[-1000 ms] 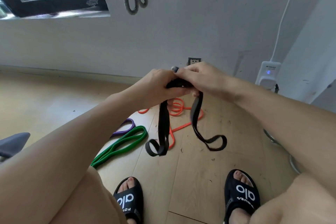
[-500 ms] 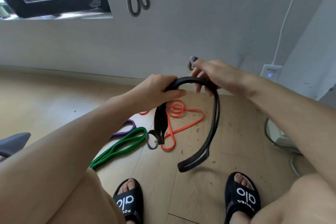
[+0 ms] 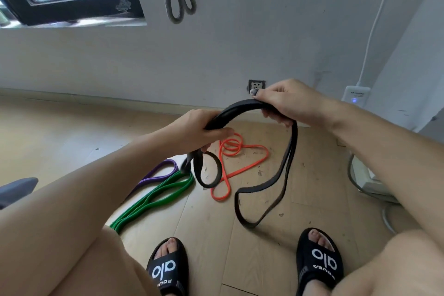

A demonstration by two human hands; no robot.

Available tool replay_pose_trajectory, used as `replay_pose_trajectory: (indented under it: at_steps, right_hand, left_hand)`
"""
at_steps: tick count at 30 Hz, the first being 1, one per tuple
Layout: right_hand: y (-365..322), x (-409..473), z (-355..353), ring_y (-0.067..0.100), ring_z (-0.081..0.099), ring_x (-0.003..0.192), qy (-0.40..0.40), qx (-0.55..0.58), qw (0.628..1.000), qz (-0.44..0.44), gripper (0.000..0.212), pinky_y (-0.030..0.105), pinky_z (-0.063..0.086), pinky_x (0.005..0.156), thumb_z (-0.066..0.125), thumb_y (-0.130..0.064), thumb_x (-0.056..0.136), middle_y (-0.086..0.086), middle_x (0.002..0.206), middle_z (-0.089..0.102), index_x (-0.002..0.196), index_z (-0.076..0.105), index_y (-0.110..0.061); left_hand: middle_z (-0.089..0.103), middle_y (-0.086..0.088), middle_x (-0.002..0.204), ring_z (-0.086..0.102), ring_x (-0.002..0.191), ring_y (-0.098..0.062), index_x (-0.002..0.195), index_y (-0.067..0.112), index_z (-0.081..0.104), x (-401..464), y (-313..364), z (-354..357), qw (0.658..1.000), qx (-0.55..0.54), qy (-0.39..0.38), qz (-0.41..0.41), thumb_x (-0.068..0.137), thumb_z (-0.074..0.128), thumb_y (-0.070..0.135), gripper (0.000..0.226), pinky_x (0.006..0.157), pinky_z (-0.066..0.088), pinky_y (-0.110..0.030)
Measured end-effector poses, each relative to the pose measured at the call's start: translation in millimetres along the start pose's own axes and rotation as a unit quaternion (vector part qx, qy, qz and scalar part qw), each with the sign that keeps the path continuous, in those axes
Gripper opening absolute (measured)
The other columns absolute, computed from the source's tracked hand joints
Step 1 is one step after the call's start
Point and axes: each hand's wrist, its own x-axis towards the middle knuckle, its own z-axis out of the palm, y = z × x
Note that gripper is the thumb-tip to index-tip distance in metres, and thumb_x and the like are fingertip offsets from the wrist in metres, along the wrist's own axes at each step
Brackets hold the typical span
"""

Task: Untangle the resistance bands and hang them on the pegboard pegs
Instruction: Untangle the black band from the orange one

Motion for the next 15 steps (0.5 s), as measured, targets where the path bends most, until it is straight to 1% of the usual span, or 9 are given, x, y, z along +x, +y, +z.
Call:
replay_pose_trajectory:
  at_steps: [2, 3, 4, 6, 8, 10, 11, 13, 15]
  right_hand:
    - [-2.7, 0.5, 3.0, 0.014, 0.047, 0.043, -0.023, 0.004, 1.0, -0.01, 0.053, 0.027, 0.04, 0.049, 0.048, -0.054, 0.102, 0.001, 0.061, 0.062, 0.078, 0.065, -0.011]
    - [-4.7, 0.4, 5.4, 0.014, 0.049, 0.045, -0.035, 0.007, 0.999, -0.015, 0.051, 0.027, 0.042, 0.049, 0.05, -0.057, 0.101, 0.001, 0.064, 0.062, 0.081, 0.065, -0.012]
    - [-6.0, 0.5, 7.9, 0.014, 0.049, 0.047, -0.048, 0.009, 0.999, -0.018, 0.049, 0.026, 0.043, 0.049, 0.053, -0.057, 0.099, 0.002, 0.064, 0.059, 0.082, 0.065, -0.012]
    - [-8.1, -0.3, 12.3, 0.013, 0.045, 0.05, -0.066, 0.002, 0.998, -0.022, 0.045, 0.026, 0.041, 0.048, 0.061, -0.053, 0.096, 0.004, 0.063, 0.051, 0.086, 0.068, -0.01]
    - [-8.6, 0.2, 13.2, 0.013, 0.042, 0.051, -0.06, -0.009, 0.998, -0.019, 0.042, 0.027, 0.038, 0.048, 0.067, -0.048, 0.095, 0.005, 0.061, 0.047, 0.09, 0.07, -0.007]
    - [-7.3, 0.8, 11.2, 0.013, 0.042, 0.05, -0.054, -0.016, 0.998, -0.01, 0.038, 0.028, 0.036, 0.048, 0.069, -0.045, 0.094, 0.003, 0.059, 0.046, 0.088, 0.069, -0.007]
    - [-6.1, 0.9, 9.8, 0.013, 0.042, 0.05, -0.056, -0.015, 0.998, -0.004, 0.037, 0.029, 0.036, 0.049, 0.069, -0.045, 0.094, 0.002, 0.057, 0.046, 0.087, 0.069, -0.009]
    - [-4.3, 0.4, 8.6, 0.013, 0.043, 0.05, -0.059, -0.004, 0.998, 0.004, 0.035, 0.031, 0.039, 0.051, 0.069, -0.044, 0.095, -0.001, 0.055, 0.046, 0.086, 0.068, -0.01]
    - [-5.6, -0.7, 8.9, 0.014, 0.047, 0.051, -0.064, 0.003, 0.998, 0.006, 0.035, 0.033, 0.044, 0.056, 0.067, -0.042, 0.096, -0.003, 0.054, 0.049, 0.085, 0.067, -0.009]
  left_hand:
    - [0.048, 0.006, 0.056, 0.045, 0.046, -0.008, 0.082, 0.019, 0.057, 1.2, 3.4, 1.2, 1.0, 0.007, 0.019, 0.01, 0.097, 0.065, 0.036, 0.024, 0.051, 0.039, -0.025]
    - [0.045, 0.007, 0.057, 0.042, 0.047, -0.007, 0.08, 0.018, 0.057, 1.5, 4.1, 0.5, 0.999, 0.012, 0.031, 0.013, 0.097, 0.065, 0.037, 0.027, 0.052, 0.037, -0.027]
    - [0.044, 0.007, 0.058, 0.04, 0.048, -0.007, 0.081, 0.016, 0.06, 2.0, 4.3, -0.6, 0.999, 0.011, 0.041, 0.014, 0.096, 0.066, 0.039, 0.027, 0.053, 0.035, -0.029]
    - [0.044, 0.007, 0.059, 0.038, 0.05, -0.007, 0.085, 0.012, 0.064, 2.4, 2.4, -3.1, 0.999, 0.005, 0.044, 0.016, 0.094, 0.067, 0.042, 0.032, 0.053, 0.031, -0.028]
    - [0.04, 0.009, 0.058, 0.035, 0.05, -0.007, 0.076, 0.015, 0.055, -0.4, 0.5, -4.7, 0.999, 0.003, 0.032, 0.026, 0.092, 0.067, 0.05, 0.04, 0.051, 0.027, -0.024]
    - [0.042, 0.01, 0.058, 0.036, 0.051, -0.008, 0.072, 0.019, 0.048, -3.7, -1.0, -7.0, 0.999, -0.025, 0.018, 0.025, 0.092, 0.061, 0.059, 0.047, 0.051, 0.029, -0.024]
    - [0.045, 0.01, 0.06, 0.038, 0.052, -0.009, 0.073, 0.019, 0.049, -4.2, -0.9, -8.1, 0.999, -0.046, 0.01, 0.023, 0.095, 0.056, 0.058, 0.045, 0.053, 0.031, -0.025]
    - [0.048, 0.006, 0.062, 0.04, 0.055, -0.011, 0.074, 0.018, 0.051, -4.7, 1.6, -9.1, 0.998, -0.061, -0.001, 0.017, 0.103, 0.052, 0.046, 0.04, 0.056, 0.034, -0.027]
    - [0.045, 0.001, 0.063, 0.039, 0.055, -0.015, 0.072, 0.018, 0.051, -3.9, 4.4, -8.8, 0.998, -0.063, 0.0, 0.009, 0.103, 0.053, 0.04, 0.038, 0.056, 0.033, -0.03]
